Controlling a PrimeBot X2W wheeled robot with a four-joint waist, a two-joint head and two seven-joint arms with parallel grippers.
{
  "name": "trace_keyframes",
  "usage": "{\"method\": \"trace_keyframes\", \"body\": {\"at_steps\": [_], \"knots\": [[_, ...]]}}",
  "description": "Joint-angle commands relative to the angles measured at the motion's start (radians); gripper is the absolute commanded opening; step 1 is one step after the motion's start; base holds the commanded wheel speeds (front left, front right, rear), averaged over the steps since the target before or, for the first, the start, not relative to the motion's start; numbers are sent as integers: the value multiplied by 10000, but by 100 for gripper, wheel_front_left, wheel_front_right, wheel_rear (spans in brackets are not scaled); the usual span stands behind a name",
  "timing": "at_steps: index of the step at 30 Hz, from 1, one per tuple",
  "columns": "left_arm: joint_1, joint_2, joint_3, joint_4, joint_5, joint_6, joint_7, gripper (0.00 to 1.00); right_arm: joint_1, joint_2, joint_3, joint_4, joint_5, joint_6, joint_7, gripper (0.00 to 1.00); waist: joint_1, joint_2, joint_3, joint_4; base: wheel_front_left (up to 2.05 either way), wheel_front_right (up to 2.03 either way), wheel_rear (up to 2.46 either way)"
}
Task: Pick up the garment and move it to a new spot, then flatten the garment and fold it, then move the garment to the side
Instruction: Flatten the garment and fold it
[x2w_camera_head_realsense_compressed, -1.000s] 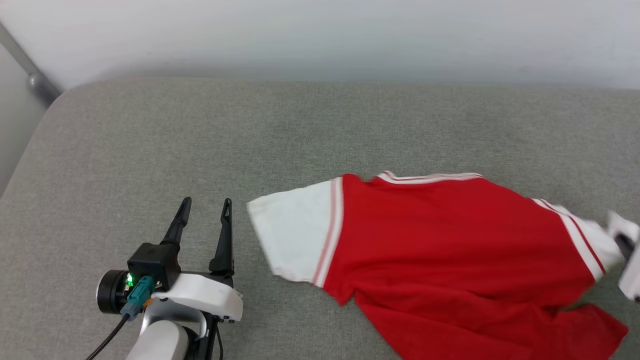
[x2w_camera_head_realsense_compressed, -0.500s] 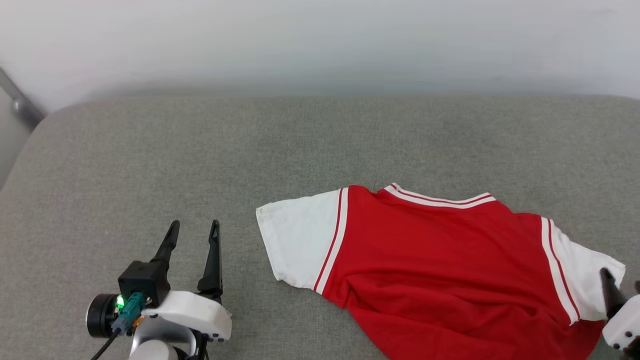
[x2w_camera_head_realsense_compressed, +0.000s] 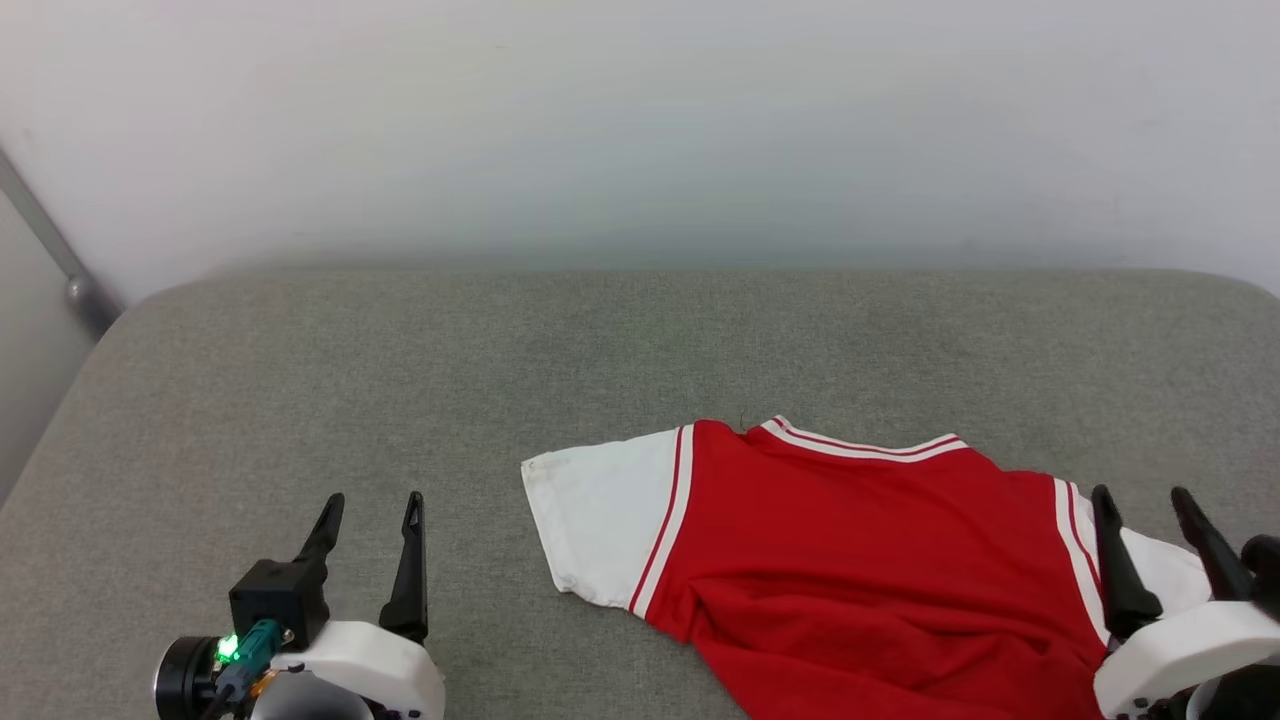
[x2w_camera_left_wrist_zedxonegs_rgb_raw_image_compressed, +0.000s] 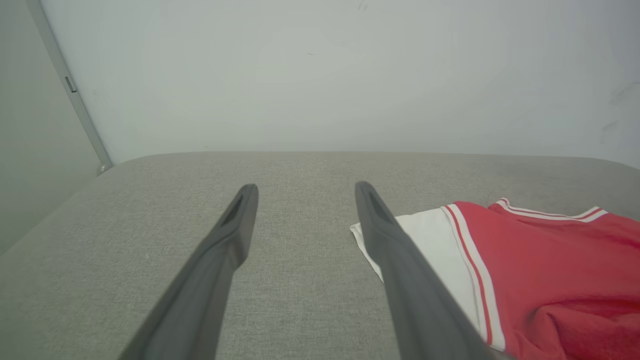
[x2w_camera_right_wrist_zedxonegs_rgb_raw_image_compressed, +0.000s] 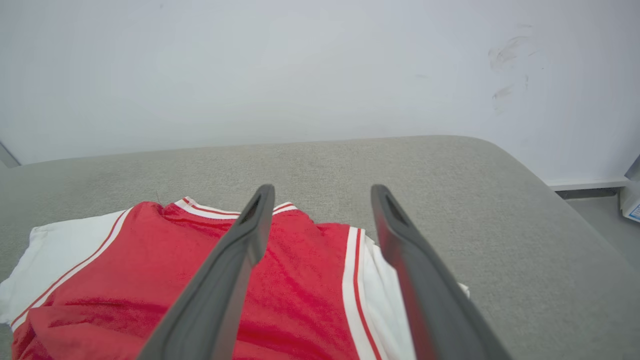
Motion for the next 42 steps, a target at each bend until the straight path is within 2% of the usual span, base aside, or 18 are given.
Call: {"method": "trace_keyframes", "body": {"at_steps": [1,6,13,18,25,33,39,42], "knots": [[150,69,33,-17,-4,50,21,100,186,60,96,-135,-79,-7,-64,100,2,-1,-72,-32,0,0,0],[301,119,10,-30,-58,128,166,100,667,327,891,-1014,-27,-5,-209,100,2,-1,-163,-81,0,0,0],[308,154,45,56,-136,259,341,100,1201,547,1508,-1903,-154,-7,-163,100,2,-1,-136,-362,0,0,0],[-378,209,-163,387,-145,1,724,100,1192,617,1732,-2200,-119,-5,-21,100,2,-1,114,-734,0,0,0],[-2337,563,-523,1392,-564,-1170,2417,100,636,650,1917,-2397,-141,-5,-21,100,2,-1,1054,-1371,0,0,0],[-4028,1306,-994,2820,-1394,-2585,5711,100,69,674,2130,-2008,-6,-5,-283,100,2,-1,2146,-1955,0,0,0],[-4568,1687,-1473,3383,-1980,-3069,7775,100,-163,674,2240,-1649,311,-5,-607,100,2,-1,2659,-2193,0,0,0],[-4446,1541,-1801,3525,-2411,-3172,8713,100,-238,676,2269,-1467,434,-5,-732,100,2,-1,2799,-2249,0,0,0]]}}
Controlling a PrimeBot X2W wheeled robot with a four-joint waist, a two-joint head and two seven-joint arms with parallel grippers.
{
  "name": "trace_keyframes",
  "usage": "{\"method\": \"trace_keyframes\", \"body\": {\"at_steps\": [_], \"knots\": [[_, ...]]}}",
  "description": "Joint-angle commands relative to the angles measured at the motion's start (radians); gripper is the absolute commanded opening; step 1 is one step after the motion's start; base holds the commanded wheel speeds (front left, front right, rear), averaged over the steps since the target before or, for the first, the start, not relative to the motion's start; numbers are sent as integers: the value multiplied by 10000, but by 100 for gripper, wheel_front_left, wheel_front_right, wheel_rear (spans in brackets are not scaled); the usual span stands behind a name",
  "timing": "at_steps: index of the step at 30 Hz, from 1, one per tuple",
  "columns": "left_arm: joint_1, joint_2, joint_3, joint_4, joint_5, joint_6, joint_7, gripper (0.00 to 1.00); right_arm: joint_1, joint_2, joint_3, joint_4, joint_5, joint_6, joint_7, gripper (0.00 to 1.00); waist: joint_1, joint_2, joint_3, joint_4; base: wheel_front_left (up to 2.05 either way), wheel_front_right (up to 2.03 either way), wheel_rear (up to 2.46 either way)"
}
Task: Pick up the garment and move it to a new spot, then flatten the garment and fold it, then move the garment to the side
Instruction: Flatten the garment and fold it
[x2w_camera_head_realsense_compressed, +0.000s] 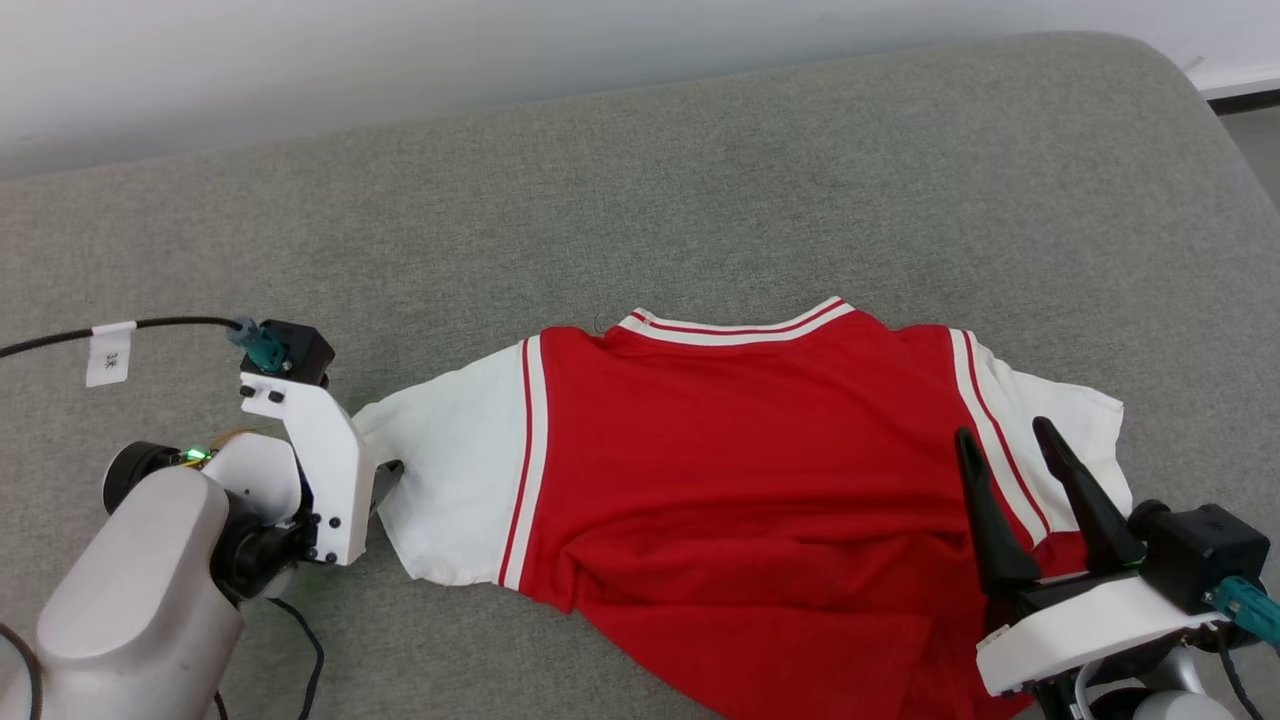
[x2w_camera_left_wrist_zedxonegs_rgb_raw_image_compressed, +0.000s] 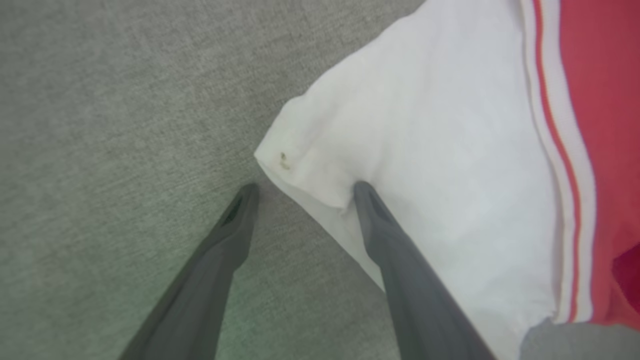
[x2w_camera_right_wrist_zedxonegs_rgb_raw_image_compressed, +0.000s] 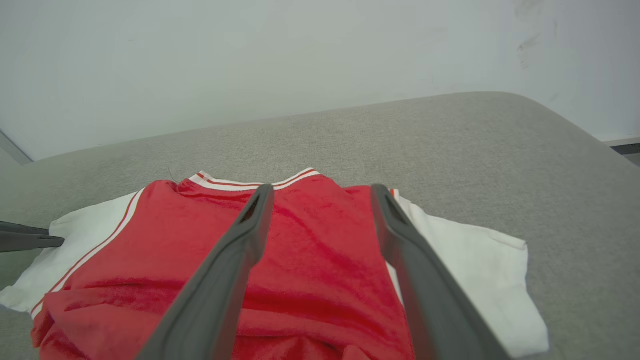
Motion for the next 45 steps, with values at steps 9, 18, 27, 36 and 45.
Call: {"method": "trace_keyframes", "body": {"at_steps": [9,18,27,36,45], "knots": [[687,-463,-515,-130,36,244,-180,0,-218,32,-253,510,145,-3,-84,100,-1,-1,-114,11,0,0,0],[1186,-631,96,-762,672,1277,-2995,0,-319,-223,-1446,1681,588,-3,964,100,-1,-1,-894,510,0,0,0],[1490,-787,134,-2176,916,1534,-4112,0,-1562,-1523,-3251,3543,1752,-3,3682,100,-1,-1,-734,1104,0,0,0],[1192,-848,-13,-3148,1040,1584,-4183,0,-3039,-2110,-3524,4752,1730,-3,6518,100,-1,-1,46,1549,0,0,0],[947,-779,-59,-3670,1108,1526,-4244,0,-3540,-1552,-3741,5648,1434,-2,8463,100,-1,-1,763,1841,0,0,0]]}}
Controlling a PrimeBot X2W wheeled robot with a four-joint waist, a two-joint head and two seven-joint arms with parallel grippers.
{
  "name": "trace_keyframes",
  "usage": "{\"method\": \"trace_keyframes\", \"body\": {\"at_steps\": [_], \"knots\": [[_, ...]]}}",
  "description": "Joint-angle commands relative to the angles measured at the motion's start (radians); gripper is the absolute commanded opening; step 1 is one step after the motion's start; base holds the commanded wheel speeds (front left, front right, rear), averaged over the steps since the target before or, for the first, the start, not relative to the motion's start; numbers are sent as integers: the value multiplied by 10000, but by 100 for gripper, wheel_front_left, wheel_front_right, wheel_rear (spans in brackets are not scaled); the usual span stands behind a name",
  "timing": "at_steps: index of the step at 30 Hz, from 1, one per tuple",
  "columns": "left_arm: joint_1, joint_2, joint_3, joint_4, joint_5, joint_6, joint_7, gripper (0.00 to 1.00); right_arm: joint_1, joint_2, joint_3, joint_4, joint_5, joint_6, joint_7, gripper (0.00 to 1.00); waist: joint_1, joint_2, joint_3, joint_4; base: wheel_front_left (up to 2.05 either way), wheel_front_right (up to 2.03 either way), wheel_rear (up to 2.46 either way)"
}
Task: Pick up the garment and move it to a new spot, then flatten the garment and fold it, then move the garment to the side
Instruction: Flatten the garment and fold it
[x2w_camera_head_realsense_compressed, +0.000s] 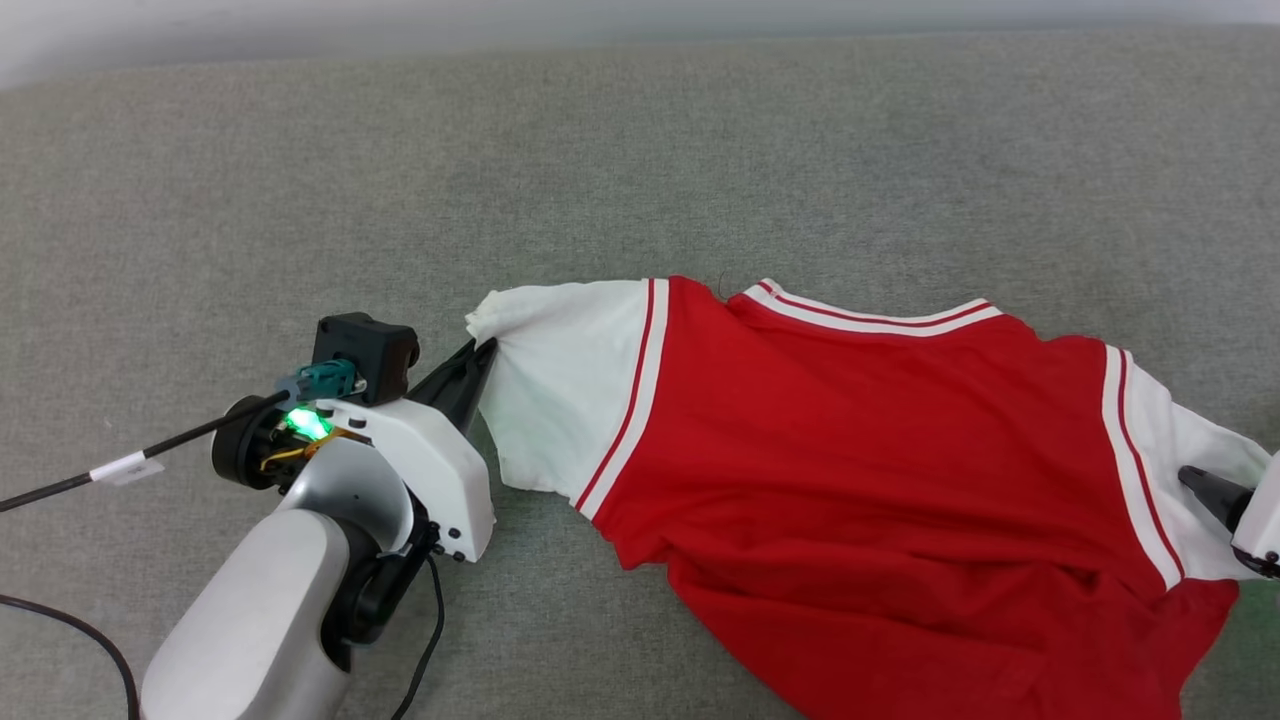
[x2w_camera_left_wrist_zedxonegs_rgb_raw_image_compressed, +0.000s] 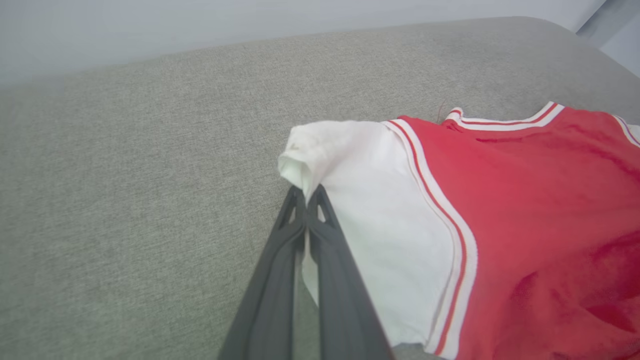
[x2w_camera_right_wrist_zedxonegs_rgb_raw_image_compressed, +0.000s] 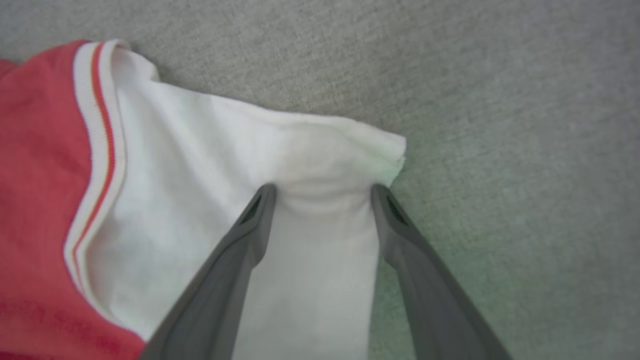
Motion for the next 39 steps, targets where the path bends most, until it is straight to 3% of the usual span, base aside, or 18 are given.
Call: {"method": "trace_keyframes", "body": {"at_steps": [1,2,3,4,13,24,32,39], "knots": [[-60,50,23,-14,4,-1,-50,0,234,579,200,549,-49,0,296,100,1,0,62,43,0,0,0],[-54,60,22,-4,-10,-9,-55,0,238,665,150,586,-43,0,392,96,1,0,68,47,0,0,0],[-50,66,29,14,-35,-17,-69,0,246,727,89,599,-41,0,454,27,1,0,68,48,0,0,0],[-37,77,28,43,-54,-26,-71,0,250,732,55,567,-80,2,485,0,1,0,52,44,0,0,0],[157,131,182,427,-138,84,-396,0,105,36,227,-616,-230,-1,-336,0,1,0,-746,-125,0,0,0],[-1030,365,806,1336,53,319,-1130,0,-662,-584,1675,-2034,-252,-3,-1353,0,1,0,-2193,-329,0,0,0],[-2891,393,1218,3039,-121,7,-1316,0,-2212,-905,2642,-1521,-153,-3,-2056,0,1,0,-2722,-441,0,0,0],[-5009,638,1511,4585,28,-245,-1736,0,-4251,-1084,3066,-810,-170,-6,-2999,0,1,0,-2016,-532,0,0,0]]}}
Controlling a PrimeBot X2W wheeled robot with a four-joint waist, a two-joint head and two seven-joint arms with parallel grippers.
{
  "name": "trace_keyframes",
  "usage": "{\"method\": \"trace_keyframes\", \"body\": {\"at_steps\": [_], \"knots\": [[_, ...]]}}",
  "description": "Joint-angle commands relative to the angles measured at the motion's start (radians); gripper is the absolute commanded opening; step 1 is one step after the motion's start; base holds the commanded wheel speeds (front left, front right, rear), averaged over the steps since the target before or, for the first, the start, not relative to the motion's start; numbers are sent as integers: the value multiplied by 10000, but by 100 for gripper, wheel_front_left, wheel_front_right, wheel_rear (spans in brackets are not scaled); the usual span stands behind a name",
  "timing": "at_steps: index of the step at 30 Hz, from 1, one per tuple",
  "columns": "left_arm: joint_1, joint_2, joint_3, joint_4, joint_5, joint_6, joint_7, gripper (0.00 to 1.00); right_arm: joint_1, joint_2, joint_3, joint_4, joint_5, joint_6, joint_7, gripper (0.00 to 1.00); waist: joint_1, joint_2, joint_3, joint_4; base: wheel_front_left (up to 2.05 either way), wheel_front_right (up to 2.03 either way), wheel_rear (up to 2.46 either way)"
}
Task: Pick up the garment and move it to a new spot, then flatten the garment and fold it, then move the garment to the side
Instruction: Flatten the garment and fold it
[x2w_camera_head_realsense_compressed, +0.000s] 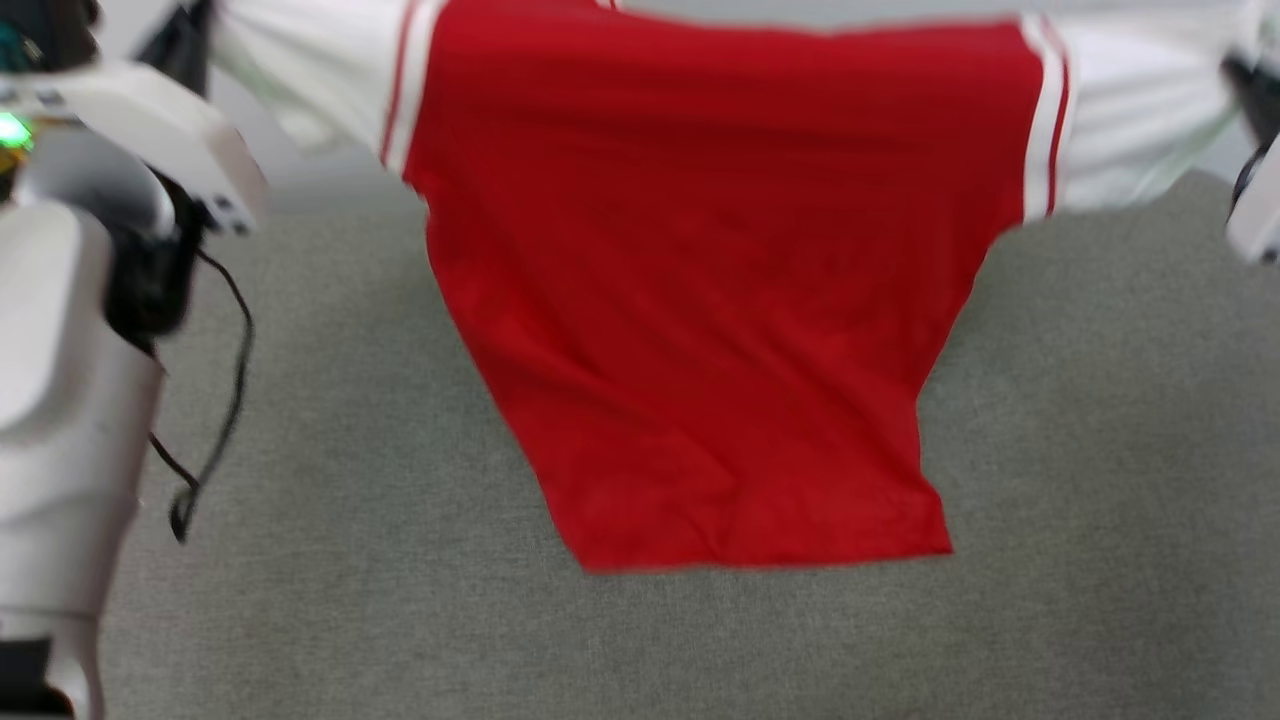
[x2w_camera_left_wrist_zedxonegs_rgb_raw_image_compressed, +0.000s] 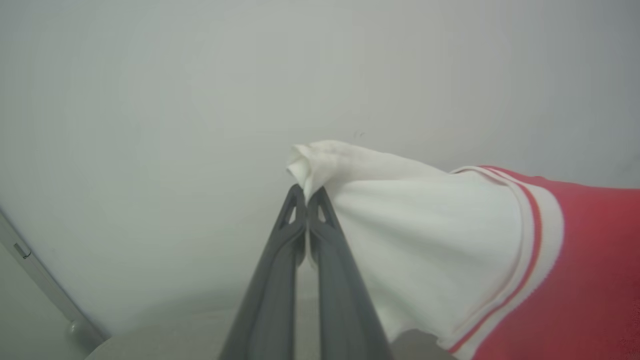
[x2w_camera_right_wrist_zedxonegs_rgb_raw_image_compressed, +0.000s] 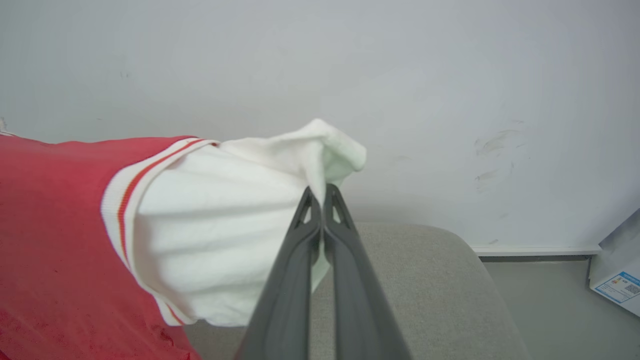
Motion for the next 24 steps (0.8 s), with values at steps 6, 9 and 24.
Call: {"method": "trace_keyframes", "body": {"at_steps": [6,9,24], "knots": [[-2298,488,293,610,393,-80,-637,0,-2435,-142,155,264,-439,-15,-991,0,1,0,1611,-146,0,0,0],[-3376,712,478,719,461,-125,-949,0,-3588,-66,233,336,-659,-15,-1471,0,1,0,2332,-221,0,0,0],[-6634,1272,624,699,802,-404,-1617,0,-7344,22,1037,941,-804,-15,-3163,0,1,0,5300,-363,0,0,0]]}}
